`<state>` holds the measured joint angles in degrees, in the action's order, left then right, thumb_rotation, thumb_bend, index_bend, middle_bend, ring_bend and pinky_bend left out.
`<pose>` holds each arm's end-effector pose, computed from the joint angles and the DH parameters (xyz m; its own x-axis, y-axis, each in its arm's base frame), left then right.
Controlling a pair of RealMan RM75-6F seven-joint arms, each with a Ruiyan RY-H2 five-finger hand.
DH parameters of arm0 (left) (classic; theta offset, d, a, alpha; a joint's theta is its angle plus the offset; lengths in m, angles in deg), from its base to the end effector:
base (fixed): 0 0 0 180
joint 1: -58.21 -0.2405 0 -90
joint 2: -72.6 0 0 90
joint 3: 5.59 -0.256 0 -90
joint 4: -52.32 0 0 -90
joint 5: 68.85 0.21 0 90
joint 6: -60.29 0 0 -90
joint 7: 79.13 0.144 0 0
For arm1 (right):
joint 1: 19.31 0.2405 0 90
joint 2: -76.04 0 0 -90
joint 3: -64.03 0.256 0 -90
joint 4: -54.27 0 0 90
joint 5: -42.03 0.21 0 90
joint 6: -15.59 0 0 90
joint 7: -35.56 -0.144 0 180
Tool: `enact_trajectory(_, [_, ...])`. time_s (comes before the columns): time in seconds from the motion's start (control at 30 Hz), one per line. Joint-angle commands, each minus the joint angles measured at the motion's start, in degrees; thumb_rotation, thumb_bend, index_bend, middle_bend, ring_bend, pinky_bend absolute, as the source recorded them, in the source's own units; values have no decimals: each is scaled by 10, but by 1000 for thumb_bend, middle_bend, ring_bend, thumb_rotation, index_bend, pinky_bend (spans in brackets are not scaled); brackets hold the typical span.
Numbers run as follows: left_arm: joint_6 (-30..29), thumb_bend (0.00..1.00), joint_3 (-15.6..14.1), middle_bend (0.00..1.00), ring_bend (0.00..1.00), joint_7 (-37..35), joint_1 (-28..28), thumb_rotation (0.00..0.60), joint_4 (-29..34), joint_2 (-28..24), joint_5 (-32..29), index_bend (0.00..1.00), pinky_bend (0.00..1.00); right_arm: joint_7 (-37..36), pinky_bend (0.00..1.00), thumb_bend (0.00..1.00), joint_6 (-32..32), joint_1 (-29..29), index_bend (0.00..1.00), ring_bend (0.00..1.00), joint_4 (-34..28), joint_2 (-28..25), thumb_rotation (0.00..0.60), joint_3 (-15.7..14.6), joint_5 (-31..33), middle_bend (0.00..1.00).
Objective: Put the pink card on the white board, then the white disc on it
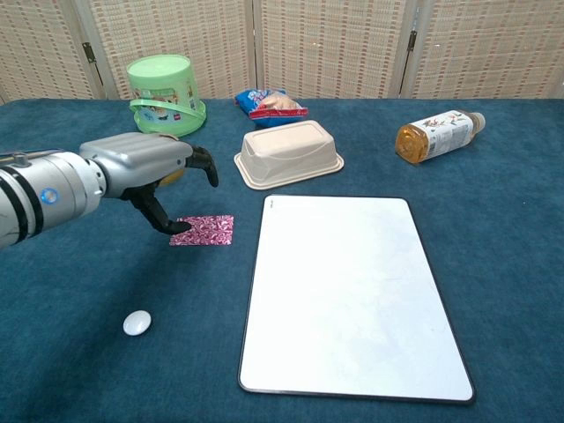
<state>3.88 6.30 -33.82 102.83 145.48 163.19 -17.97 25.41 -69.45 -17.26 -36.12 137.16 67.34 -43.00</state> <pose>-0.1162 0.3276 -0.0307 0.6178 0.2478 0.7463 0.7656 -0.4064 -0.4987 -0.3313 -0.1675 0.1821 0.3084 -0.0018 0.9513 -0.9497 0.0558 0.3080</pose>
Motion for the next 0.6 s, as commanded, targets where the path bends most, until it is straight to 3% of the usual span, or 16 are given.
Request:
enact_trajectory(0.03, [2, 361, -3, 127, 93, 9, 15, 600, -16, 15, -27, 250, 0, 0, 36, 153, 0, 0, 76, 64, 0, 0, 600, 0, 0, 66])
enact_trajectory(0.6, [-2, 358, -16, 118, 83, 35, 62, 600, -60, 46, -122, 256, 0, -12, 36, 153, 5, -2, 76, 64, 12, 3, 600, 1, 5, 65])
